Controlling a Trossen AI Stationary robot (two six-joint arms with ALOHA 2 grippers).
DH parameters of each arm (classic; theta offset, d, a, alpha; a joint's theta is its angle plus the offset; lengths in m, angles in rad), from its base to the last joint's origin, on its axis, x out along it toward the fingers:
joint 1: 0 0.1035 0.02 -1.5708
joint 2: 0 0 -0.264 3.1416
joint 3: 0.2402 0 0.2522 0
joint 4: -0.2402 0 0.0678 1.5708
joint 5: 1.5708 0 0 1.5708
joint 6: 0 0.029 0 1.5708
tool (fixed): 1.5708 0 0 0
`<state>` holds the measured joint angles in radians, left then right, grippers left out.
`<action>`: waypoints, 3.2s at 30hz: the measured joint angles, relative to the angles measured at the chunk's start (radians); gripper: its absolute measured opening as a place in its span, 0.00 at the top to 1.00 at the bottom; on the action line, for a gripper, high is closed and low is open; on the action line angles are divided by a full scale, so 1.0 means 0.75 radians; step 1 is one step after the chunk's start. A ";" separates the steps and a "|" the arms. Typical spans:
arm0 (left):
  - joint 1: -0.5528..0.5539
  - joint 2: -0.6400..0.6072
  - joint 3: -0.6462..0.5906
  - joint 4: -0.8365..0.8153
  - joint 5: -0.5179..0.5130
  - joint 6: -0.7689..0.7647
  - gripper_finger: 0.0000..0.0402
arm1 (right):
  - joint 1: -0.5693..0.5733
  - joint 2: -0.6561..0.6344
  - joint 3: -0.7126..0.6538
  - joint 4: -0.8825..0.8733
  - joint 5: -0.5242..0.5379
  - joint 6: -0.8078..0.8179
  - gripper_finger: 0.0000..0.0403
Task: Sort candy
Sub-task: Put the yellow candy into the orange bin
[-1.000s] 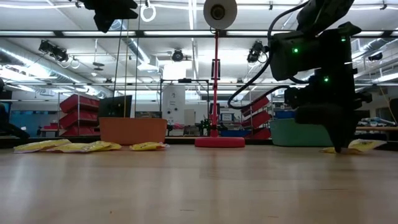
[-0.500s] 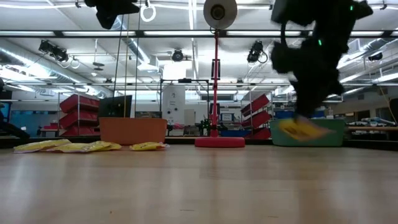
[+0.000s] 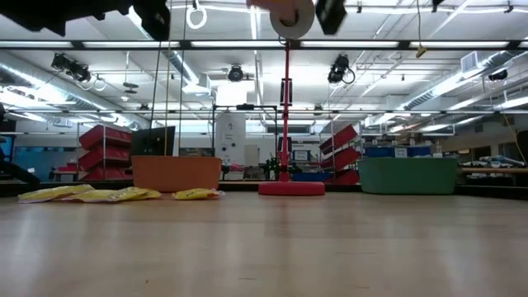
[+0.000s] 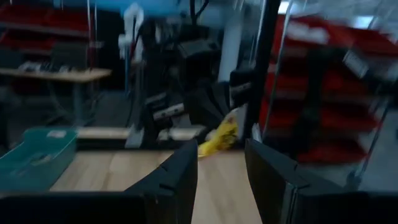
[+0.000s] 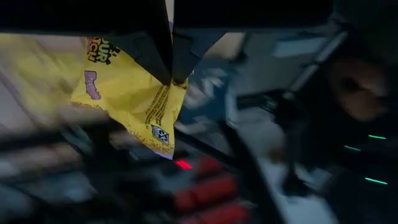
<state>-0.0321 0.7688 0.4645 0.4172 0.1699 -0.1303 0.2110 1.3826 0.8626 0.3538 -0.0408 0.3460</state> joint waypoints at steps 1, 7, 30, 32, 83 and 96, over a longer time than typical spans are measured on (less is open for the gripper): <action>-0.008 0.011 -0.031 0.091 0.001 -0.015 0.66 | -0.006 0.010 0.000 0.068 -0.048 -0.030 1.00; -0.060 0.118 -0.107 0.406 0.001 -0.033 0.66 | -0.067 0.109 0.001 0.465 -0.327 -0.127 1.00; -0.100 0.535 -0.106 1.004 0.066 0.099 0.66 | -0.185 0.523 0.175 1.239 -0.759 0.076 1.00; -0.100 0.542 -0.101 1.001 0.067 0.096 0.66 | -0.188 0.533 0.198 1.236 -0.765 0.076 1.00; -0.100 0.649 0.052 1.107 0.105 0.090 0.97 | -0.319 0.532 0.204 1.142 -0.771 0.136 0.99; -0.099 0.456 0.053 1.023 0.173 -0.121 0.97 | -0.364 0.528 0.129 1.109 -0.799 0.171 0.96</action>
<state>-0.1067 1.1106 0.5040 1.1847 0.3000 -0.2211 -0.0622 1.7786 0.9590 1.1852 -0.6399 0.4744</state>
